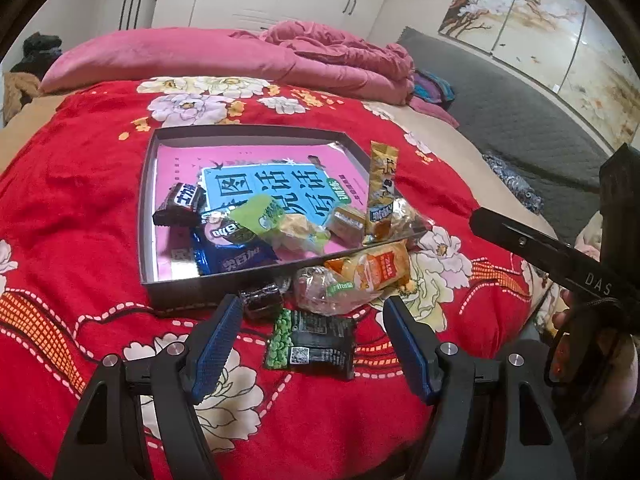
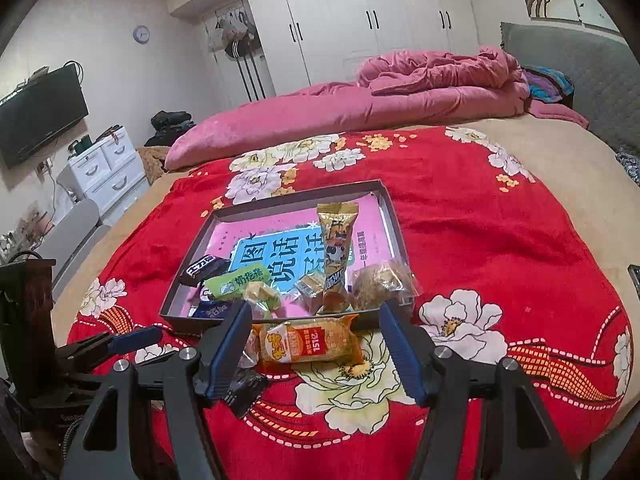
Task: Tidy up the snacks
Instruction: 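Move both open grippers back from the tray toward the remaining snacks, then bring both open grippers over the green pea pack and bread pack, then grasp the orange bread pack with the right gripper while the left grasps the clear candy bag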
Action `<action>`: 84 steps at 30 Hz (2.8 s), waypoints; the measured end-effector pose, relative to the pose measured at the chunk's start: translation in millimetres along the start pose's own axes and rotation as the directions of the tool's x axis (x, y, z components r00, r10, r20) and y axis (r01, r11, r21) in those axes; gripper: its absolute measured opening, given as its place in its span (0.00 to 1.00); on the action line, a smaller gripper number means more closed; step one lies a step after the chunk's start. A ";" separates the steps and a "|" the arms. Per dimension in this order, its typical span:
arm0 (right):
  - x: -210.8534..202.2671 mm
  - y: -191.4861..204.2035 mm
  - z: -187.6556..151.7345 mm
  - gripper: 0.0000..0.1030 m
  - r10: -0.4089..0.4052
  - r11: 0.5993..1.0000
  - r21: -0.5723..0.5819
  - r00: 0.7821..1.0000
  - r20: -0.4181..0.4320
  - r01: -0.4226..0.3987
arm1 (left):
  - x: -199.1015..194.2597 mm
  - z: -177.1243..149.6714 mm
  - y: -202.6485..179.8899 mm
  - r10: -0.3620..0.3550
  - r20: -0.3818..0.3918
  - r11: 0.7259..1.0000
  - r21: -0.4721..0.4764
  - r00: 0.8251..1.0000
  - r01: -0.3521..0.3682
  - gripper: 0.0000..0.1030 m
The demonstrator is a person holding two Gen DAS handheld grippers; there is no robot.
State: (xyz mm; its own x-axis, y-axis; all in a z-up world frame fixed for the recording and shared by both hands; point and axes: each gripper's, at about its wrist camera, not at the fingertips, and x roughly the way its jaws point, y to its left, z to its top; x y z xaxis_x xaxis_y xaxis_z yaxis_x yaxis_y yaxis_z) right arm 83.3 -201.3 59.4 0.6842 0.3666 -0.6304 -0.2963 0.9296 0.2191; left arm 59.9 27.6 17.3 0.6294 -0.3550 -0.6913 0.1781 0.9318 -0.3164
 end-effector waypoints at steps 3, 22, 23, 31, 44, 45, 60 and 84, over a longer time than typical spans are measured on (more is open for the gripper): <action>1.1 -1.1 -2.2 0.64 0.000 1.000 0.006 1.000 -0.008 0.000 | 1.4 -2.0 -3.0 -0.002 -0.006 1.000 0.009 1.000 0.002 0.72; 26.6 -19.8 -30.9 0.65 0.049 0.990 0.136 0.989 -0.142 -0.029 | 23.0 -7.3 -17.3 0.038 -0.048 0.996 0.078 0.998 -0.034 0.72; 28.7 -21.0 -32.6 0.65 0.054 0.989 0.144 0.987 -0.148 -0.033 | 24.1 -7.2 -17.7 0.041 -0.050 0.996 0.081 0.998 -0.037 0.72; 48.8 -26.9 -44.5 0.65 0.094 0.981 0.188 0.975 -0.202 -0.055 | 34.3 -5.3 -19.5 0.047 -0.059 0.995 0.096 0.997 -0.042 0.72; 81.1 -44.2 -45.4 0.65 0.239 0.913 0.383 0.947 -0.214 -0.144 | 49.1 -4.1 -19.9 0.047 -0.080 0.994 0.106 0.996 -0.039 0.72; 85.1 -44.9 -45.5 0.65 0.254 0.903 0.403 0.943 -0.216 -0.151 | 50.4 -4.0 -19.6 0.047 -0.082 0.994 0.105 0.995 -0.038 0.72; 118.2 -53.8 -41.2 0.65 0.299 0.806 0.572 0.939 -0.170 -0.153 | 57.7 -1.7 -17.6 0.051 -0.084 0.994 0.097 0.995 -0.043 0.72; 108.7 -73.4 -38.3 0.36 0.310 0.819 0.528 0.947 -0.080 -0.224 | 66.8 6.9 -21.8 0.051 -0.034 0.997 0.058 0.998 -0.049 0.70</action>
State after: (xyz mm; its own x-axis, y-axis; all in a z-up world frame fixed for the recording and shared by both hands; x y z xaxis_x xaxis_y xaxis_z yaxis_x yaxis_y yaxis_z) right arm 153.9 -231.1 -53.7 0.5032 0.6327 -0.5887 -0.0439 0.6991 0.7137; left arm 103.3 -15.8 -17.5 0.6118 -0.3095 -0.7279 0.1906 0.9508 -0.2441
